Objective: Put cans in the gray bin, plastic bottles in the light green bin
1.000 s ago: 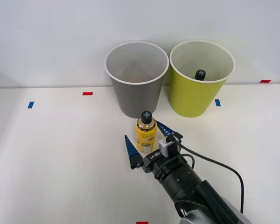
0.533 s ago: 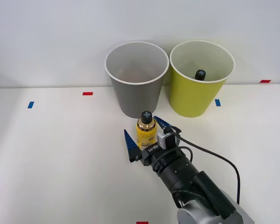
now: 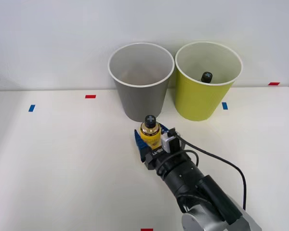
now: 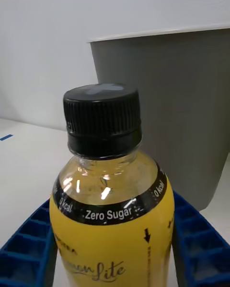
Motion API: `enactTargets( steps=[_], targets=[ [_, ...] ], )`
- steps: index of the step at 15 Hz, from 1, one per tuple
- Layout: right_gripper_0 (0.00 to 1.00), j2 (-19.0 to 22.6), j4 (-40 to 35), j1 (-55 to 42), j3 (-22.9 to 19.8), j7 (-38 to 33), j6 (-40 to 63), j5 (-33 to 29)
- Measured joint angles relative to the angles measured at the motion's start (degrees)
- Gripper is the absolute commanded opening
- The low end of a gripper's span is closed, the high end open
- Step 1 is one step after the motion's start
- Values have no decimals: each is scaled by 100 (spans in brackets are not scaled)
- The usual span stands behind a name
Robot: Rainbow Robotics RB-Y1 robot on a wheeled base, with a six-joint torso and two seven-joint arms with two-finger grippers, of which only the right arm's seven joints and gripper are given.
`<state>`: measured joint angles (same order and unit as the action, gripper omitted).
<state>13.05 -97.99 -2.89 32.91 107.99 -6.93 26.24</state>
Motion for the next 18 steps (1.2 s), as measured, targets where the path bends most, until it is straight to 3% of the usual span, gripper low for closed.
enactTargets(
  steps=[10, 16, 18],
  targets=[
    [0, -93, -103, -358, -129, 115, -338, -82],
    [0, -164, -917, -371, -396, 11, -275, 7],
    [0, -203, -1351, -371, -627, -33, 369, 41]
  ],
)
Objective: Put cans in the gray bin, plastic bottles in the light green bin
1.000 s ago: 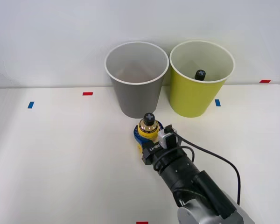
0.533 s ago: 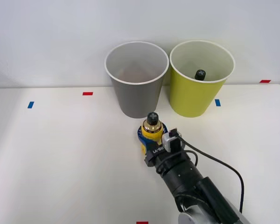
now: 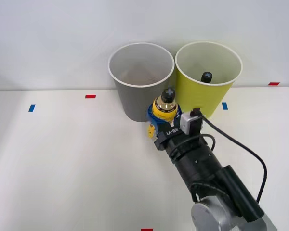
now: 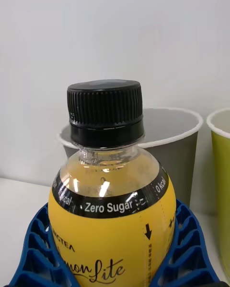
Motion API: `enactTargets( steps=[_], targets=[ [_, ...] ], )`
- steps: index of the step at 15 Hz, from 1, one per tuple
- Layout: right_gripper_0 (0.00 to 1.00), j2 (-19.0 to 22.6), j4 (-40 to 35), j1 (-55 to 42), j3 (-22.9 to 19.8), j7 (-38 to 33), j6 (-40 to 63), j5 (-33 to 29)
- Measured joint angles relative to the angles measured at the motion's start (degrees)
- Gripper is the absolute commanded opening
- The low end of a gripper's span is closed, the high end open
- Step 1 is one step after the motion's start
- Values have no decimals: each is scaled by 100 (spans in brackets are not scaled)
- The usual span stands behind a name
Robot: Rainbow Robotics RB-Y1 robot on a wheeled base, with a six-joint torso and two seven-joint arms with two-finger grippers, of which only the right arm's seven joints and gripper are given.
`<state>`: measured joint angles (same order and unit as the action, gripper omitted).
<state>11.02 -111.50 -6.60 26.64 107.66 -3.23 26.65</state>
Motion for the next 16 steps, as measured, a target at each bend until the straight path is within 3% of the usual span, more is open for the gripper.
enactTargets(
  steps=[2, 5, 10, 16],
  targets=[
    [0, -84, -688, 0, -405, -68, 792, 83],
    [0, -212, -1099, 95, -820, -74, 1074, 800],
    [0, -400, -1188, 777, -1482, -66, 1345, 1082],
    [0, -610, -1188, 1938, -2813, -127, 3074, 1186]
  ],
)
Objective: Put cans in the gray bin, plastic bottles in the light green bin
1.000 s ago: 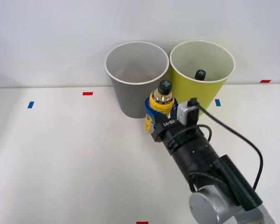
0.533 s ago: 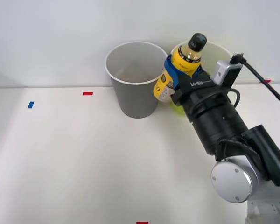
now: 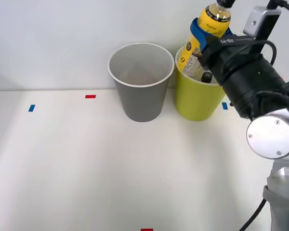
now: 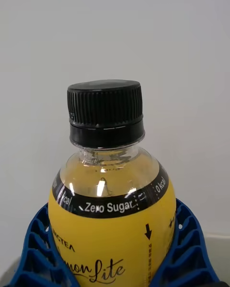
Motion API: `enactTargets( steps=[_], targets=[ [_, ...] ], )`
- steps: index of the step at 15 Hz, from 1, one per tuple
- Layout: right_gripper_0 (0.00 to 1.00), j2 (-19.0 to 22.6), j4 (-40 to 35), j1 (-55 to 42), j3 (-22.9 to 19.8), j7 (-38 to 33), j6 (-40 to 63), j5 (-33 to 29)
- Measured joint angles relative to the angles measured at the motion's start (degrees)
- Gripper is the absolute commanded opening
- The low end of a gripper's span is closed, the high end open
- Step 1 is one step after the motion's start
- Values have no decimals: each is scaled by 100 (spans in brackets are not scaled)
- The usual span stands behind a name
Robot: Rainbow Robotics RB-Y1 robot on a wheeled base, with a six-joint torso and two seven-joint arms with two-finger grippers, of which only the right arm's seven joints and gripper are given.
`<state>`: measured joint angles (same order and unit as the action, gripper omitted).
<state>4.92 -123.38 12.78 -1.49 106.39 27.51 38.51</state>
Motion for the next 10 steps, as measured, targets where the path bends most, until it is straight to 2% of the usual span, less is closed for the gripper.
enactTargets(
  steps=[2, 10],
  targets=[
    [0, -74, 100, 266, -273, -31, 259, 23],
    [0, 5, 1647, 1542, -938, 104, 272, 38]
  ],
)
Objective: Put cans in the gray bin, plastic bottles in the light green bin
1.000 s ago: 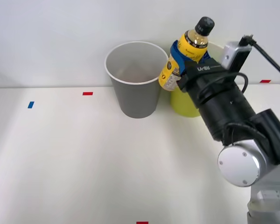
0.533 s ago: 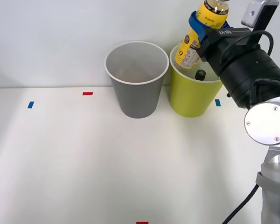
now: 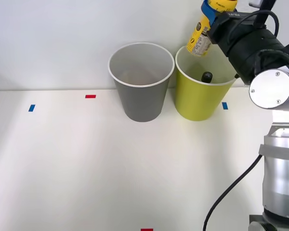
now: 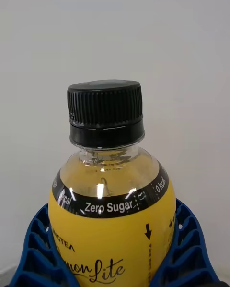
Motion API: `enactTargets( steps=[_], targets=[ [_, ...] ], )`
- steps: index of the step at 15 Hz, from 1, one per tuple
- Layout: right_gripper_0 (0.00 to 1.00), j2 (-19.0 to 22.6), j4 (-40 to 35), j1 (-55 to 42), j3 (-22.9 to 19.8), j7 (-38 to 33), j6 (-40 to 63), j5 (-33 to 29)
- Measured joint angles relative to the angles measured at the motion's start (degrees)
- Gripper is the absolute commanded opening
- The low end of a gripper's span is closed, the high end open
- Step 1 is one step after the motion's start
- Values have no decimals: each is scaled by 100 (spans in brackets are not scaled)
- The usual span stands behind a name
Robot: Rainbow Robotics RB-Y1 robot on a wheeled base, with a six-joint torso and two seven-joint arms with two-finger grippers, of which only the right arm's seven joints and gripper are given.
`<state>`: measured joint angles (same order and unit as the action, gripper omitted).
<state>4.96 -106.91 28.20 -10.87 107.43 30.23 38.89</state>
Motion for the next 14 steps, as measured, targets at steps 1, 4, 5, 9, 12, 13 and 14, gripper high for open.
enactTargets(
  steps=[1, 4, 5, 9, 12, 13, 14],
  targets=[
    [0, 29, 125, 67, -40, 35, 0, -21],
    [0, 96, 393, 219, -97, 99, 0, -85],
    [0, 122, 494, 284, -112, 108, -3, -90],
    [32, 178, 841, 496, -194, 188, -12, -101],
    [100, 154, 855, 502, -205, 208, -13, -108],
    [100, 147, 856, 502, -204, 218, -13, -108],
    [100, 134, 856, 502, -201, 233, -12, -108]
  ],
)
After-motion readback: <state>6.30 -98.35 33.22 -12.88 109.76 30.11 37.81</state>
